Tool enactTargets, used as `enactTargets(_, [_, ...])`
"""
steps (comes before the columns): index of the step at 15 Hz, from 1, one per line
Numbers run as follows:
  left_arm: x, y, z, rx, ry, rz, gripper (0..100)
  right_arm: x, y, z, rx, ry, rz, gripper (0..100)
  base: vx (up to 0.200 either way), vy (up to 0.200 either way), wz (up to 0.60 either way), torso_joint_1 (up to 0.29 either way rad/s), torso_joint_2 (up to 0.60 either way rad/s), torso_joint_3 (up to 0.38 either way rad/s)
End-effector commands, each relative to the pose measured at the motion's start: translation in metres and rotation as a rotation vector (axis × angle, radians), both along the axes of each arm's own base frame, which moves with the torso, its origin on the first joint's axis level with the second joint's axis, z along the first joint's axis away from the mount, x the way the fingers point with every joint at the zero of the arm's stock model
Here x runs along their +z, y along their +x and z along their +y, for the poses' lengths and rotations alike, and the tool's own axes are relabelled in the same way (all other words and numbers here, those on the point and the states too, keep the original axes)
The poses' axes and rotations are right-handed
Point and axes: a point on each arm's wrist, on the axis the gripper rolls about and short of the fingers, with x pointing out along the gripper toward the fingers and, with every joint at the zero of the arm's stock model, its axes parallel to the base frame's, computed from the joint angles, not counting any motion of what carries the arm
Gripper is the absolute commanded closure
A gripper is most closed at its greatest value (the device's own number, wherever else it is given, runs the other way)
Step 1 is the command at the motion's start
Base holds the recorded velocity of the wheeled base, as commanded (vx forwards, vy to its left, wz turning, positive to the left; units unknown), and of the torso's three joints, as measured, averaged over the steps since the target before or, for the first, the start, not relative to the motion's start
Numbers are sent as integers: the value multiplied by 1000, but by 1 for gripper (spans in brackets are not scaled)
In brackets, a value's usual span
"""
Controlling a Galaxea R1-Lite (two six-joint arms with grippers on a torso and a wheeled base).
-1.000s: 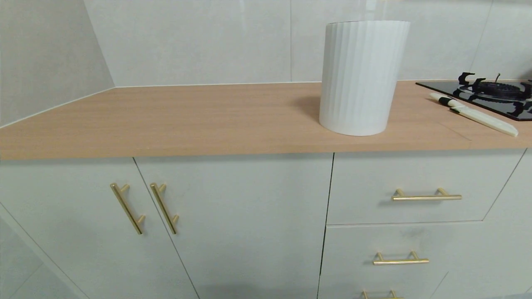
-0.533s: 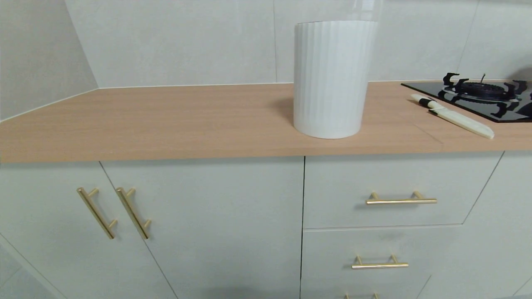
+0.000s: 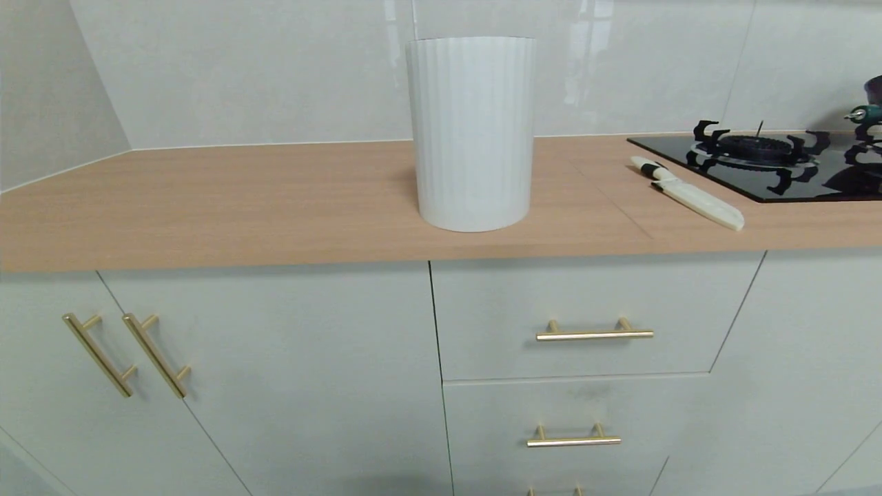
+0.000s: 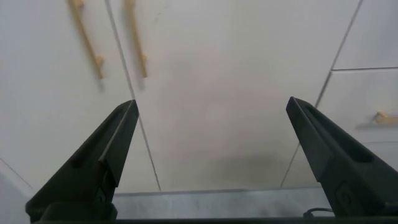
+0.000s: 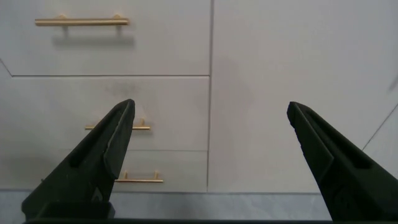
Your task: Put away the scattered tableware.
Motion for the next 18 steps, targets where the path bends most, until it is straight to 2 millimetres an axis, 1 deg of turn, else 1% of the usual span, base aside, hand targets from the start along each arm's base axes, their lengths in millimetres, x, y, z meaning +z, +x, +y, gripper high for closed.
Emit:
enactTargets(1, [0,0,0,0,0,0,0,0,0,0,2,-1,1,0,0,0,0,0,0,0])
enactTargets(10, [0,0,0,0,0,0,0,0,0,0,2,-1,1,0,0,0,0,0,0,0])
enactTargets(13, [0,0,0,0,0,0,0,0,0,0,2,-1,1,0,0,0,0,32,-194,-271])
enactTargets(18, [0,0,0,0,0,0,0,0,0,0,2,-2,1,0,0,0,0,84,-482,-337])
